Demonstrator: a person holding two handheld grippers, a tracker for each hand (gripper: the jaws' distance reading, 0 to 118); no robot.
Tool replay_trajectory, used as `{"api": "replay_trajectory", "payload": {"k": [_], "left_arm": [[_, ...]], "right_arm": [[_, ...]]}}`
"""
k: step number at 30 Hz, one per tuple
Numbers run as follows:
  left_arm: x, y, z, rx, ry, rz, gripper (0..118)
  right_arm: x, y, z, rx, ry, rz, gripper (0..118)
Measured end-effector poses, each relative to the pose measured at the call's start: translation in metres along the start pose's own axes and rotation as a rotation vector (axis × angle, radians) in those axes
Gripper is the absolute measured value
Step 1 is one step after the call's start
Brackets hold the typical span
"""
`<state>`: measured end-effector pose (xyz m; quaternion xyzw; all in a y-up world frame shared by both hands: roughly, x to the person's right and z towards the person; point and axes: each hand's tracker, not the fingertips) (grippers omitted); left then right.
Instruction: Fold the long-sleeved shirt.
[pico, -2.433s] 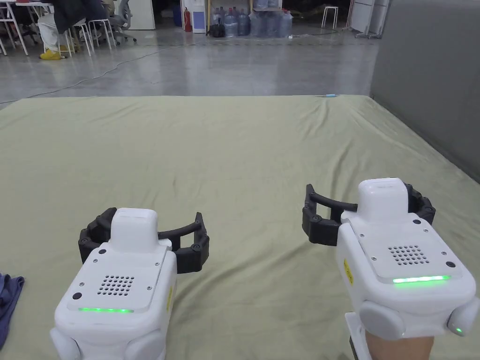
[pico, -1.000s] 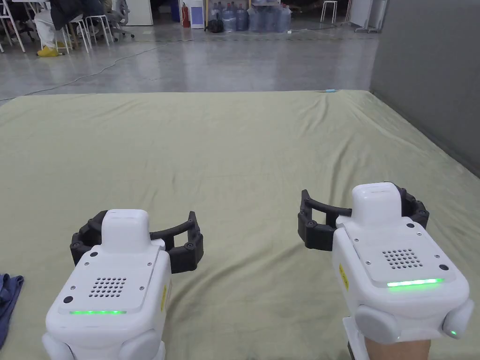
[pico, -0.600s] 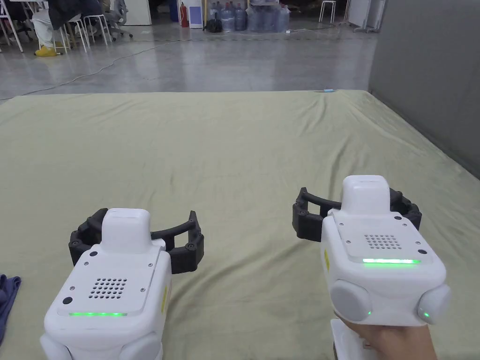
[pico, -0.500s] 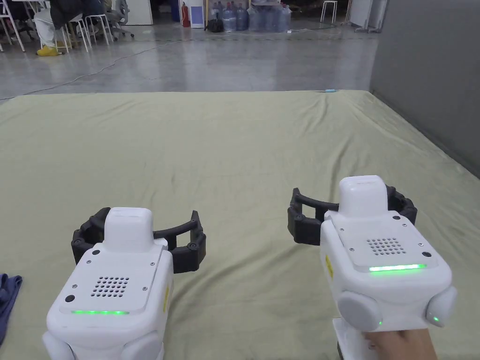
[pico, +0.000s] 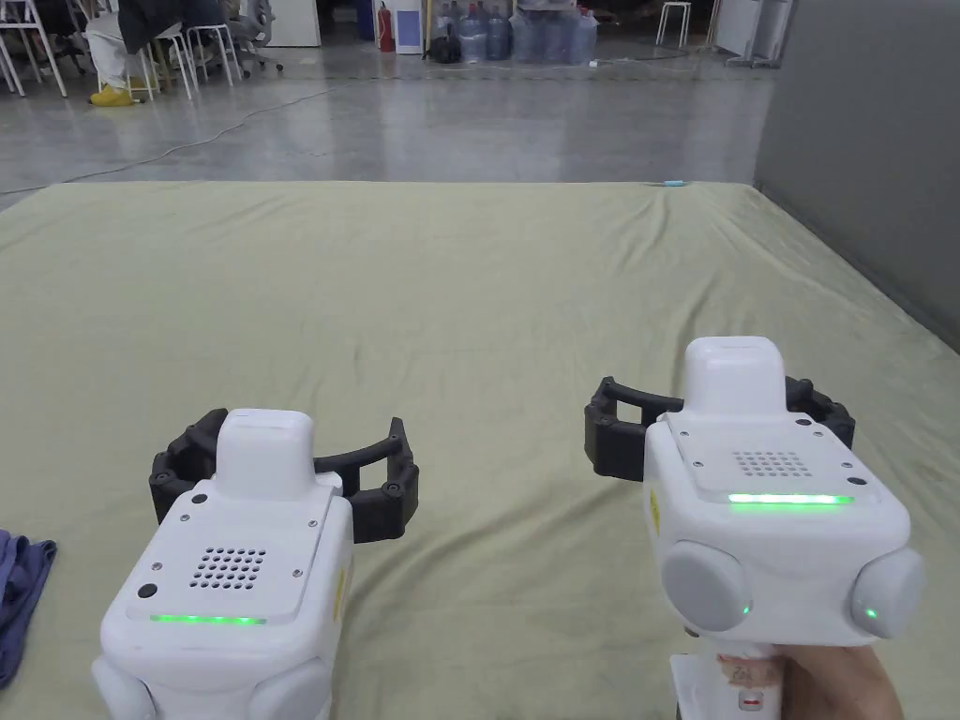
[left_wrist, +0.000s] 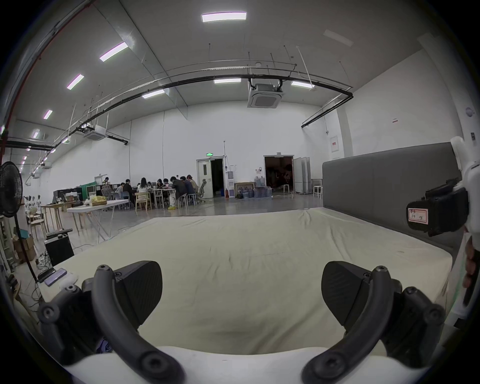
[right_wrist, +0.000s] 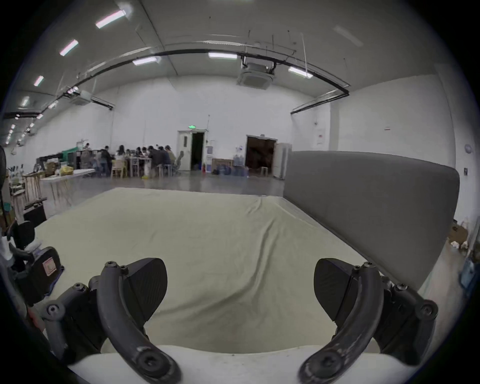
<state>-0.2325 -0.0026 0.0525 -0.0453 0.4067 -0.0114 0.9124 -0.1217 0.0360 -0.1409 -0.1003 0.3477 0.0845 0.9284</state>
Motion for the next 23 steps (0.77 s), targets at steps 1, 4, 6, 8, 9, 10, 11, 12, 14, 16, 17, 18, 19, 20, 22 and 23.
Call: {"api": "replay_trajectory", "payload": {"k": [1,4,6,8,9,10,11,12,14,16,17,18,19,20,22,23], "left_arm": [[0.0,0.0,0.0,-0.003,-0.003,-0.001,117],[0.001,0.001,0.0,0.0,0.002,-0.009,117],[0.001,0.001,0.0,-0.003,-0.001,-0.007,117],[0.001,0.001,0.0,-0.005,-0.003,-0.004,117],[0.002,0.0,0.0,-0.006,-0.002,-0.004,117],[0.002,0.0,0.0,-0.006,-0.001,-0.006,117],[0.002,0.0,-0.001,-0.007,-0.001,-0.009,117],[0.003,0.0,-0.001,-0.007,0.0,-0.01,117],[0.003,0.0,0.0,-0.004,-0.003,-0.011,117],[0.004,0.001,0.0,-0.002,-0.004,-0.011,117],[0.004,0.001,0.0,-0.002,-0.004,-0.011,117],[0.004,0.001,0.0,-0.002,-0.004,-0.011,117],[0.004,0.001,0.0,-0.001,-0.005,-0.01,117],[0.004,0.001,0.0,-0.001,-0.004,-0.009,117],[0.004,0.001,0.0,-0.003,-0.007,-0.008,117],[0.004,0.001,0.0,-0.003,-0.006,-0.009,117]], "right_arm": [[0.0,0.002,0.001,-0.007,-0.01,0.004,113],[0.002,0.002,0.002,-0.005,-0.002,-0.019,113],[0.007,0.003,0.005,-0.005,0.021,-0.059,113],[0.011,0.004,0.006,-0.006,0.051,-0.095,113],[0.012,0.004,0.005,0.001,0.064,-0.102,113],[0.013,0.004,0.005,0.004,0.062,-0.097,113],[0.013,0.004,0.006,0.017,0.058,-0.099,113],[0.014,0.002,0.007,0.04,0.048,-0.103,113],[0.013,0.002,0.004,0.039,0.022,-0.111,113],[0.019,0.002,0.004,0.036,0.042,-0.133,113],[0.02,0.001,0.005,0.043,0.077,-0.163,113],[0.023,0.001,0.005,0.044,0.105,-0.175,113],[0.025,0.001,0.005,0.042,0.134,-0.184,113],[0.027,0.001,0.005,0.042,0.152,-0.186,113],[0.026,0.002,0.006,0.043,0.154,-0.178,113],[0.025,0.002,0.007,0.047,0.148,-0.171,113]]}}
